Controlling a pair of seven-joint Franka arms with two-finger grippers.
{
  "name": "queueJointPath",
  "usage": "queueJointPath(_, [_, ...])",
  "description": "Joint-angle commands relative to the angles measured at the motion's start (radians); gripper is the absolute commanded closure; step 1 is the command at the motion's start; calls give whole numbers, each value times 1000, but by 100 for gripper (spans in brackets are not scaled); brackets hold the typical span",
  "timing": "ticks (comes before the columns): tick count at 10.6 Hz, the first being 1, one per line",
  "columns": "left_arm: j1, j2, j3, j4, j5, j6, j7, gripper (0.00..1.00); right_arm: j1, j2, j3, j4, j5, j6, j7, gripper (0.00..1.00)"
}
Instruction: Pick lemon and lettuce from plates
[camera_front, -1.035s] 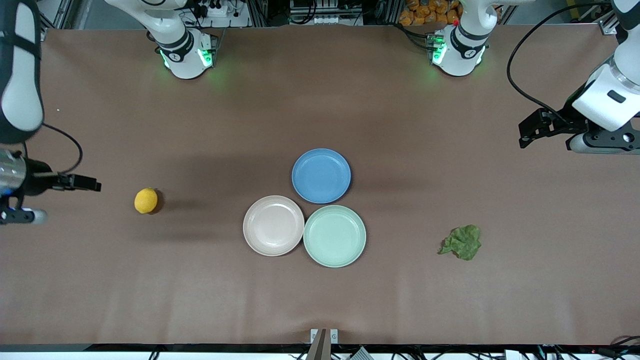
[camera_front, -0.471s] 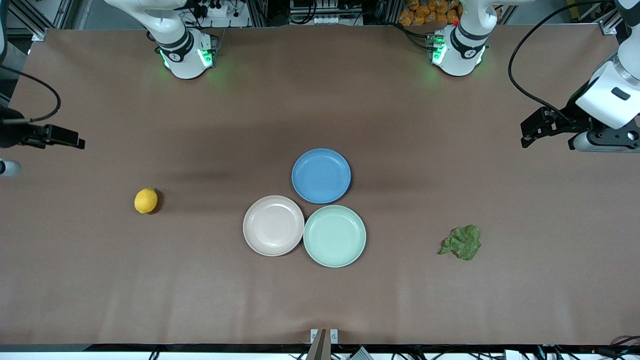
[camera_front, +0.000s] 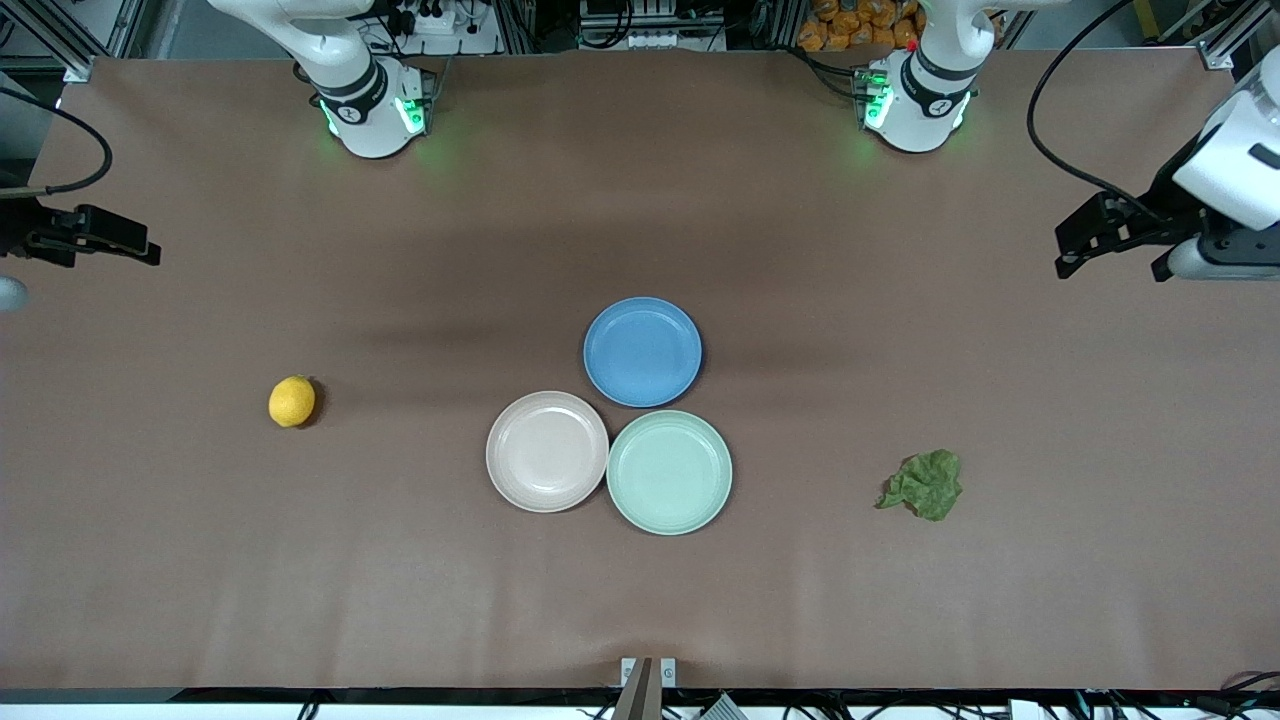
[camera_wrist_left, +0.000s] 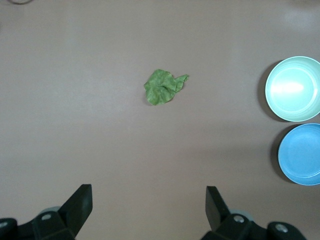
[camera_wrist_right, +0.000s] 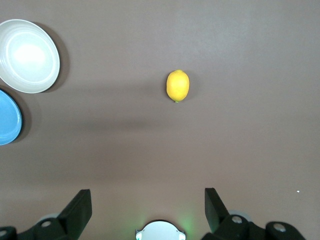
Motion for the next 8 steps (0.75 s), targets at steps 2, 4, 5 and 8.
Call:
queueJointPath(2, [13, -24, 0, -9, -6, -13, 5, 0, -7, -33, 37, -24, -20, 44, 15, 0])
queueJointPath(4, [15, -11, 3, 13, -3, -12, 11, 0, -12, -62, 44, -70, -21, 73, 15, 0])
queueJointPath(5, [15, -8, 8, 13, -3, -12, 11, 0, -13, -66, 44, -72, -21, 74, 15, 0])
queueJointPath(8, [12, 4, 8, 13, -3, -12, 3, 0, -67, -110, 93, -140, -21, 119, 15, 0])
